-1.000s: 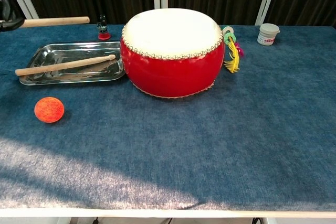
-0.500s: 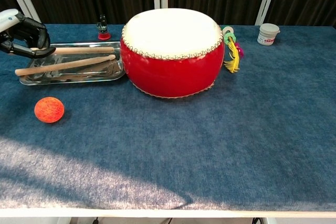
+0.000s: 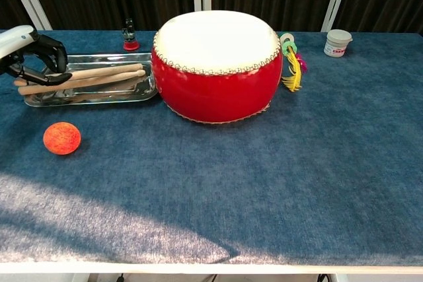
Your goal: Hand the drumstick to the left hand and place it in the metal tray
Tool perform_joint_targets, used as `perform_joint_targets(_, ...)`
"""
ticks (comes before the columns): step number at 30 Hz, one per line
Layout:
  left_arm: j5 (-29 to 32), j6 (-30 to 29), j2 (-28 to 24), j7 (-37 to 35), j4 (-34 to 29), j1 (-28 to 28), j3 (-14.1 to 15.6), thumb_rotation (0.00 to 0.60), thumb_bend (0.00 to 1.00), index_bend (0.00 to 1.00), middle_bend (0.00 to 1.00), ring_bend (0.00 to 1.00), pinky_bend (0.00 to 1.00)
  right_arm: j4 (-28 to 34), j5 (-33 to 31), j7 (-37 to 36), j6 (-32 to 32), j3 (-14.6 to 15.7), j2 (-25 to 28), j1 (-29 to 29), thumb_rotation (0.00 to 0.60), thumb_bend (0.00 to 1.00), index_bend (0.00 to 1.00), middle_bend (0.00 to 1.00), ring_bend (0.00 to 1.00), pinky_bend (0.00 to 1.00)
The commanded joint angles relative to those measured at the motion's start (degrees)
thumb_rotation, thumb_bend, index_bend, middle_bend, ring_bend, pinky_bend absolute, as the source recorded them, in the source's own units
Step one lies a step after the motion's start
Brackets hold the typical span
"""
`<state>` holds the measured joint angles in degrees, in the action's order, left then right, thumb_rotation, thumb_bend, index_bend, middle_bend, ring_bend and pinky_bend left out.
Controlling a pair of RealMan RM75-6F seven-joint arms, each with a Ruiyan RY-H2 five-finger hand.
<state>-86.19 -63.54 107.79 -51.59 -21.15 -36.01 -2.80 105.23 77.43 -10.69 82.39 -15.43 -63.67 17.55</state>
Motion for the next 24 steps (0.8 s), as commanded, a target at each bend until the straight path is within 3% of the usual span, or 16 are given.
perform_joint_targets(1, 0.36, 0.54, 0.34, 1.25, 0.87, 0.45, -0.03, 0.600, 0.35, 0.44, 0.27, 0.21, 0.29, 0.06, 0.06, -0.11, 0.09, -0.02, 0.09, -0.16, 0.600, 0.05, 0.00, 0.02, 0.00, 0.09)
perform_joint_targets(12, 2.56, -3.06, -2.12, 3.86, -2.38, 3.55, -2.03, 0.600, 0.14, 0.10, 0.10, 0.10, 0.19, -0.54, 0.07, -2.16, 0.11, -0.01, 0.91, -1.19, 0.600, 0.05, 0.00, 0.03, 0.00, 0.09)
perform_joint_targets(19, 4.08, -8.01, -7.39, 8.09, -10.75, 5.95, -4.17, 0.600, 0.07, 0.08, 0.08, 0.08, 0.18, -1.79, -0.45, -4.25, -0.38, -0.07, 1.62, -1.82, 0.600, 0.05, 0.00, 0.03, 0.00, 0.09)
perform_joint_targets(24, 5.09, -12.51, -19.12, 13.76, -24.69, 10.26, -4.94, 0.600, 0.06, 0.08, 0.08, 0.09, 0.18, -3.67, -0.21, -4.15, -3.48, 1.89, 4.77, -2.50, 0.600, 0.10, 0.00, 0.08, 0.00, 0.09)
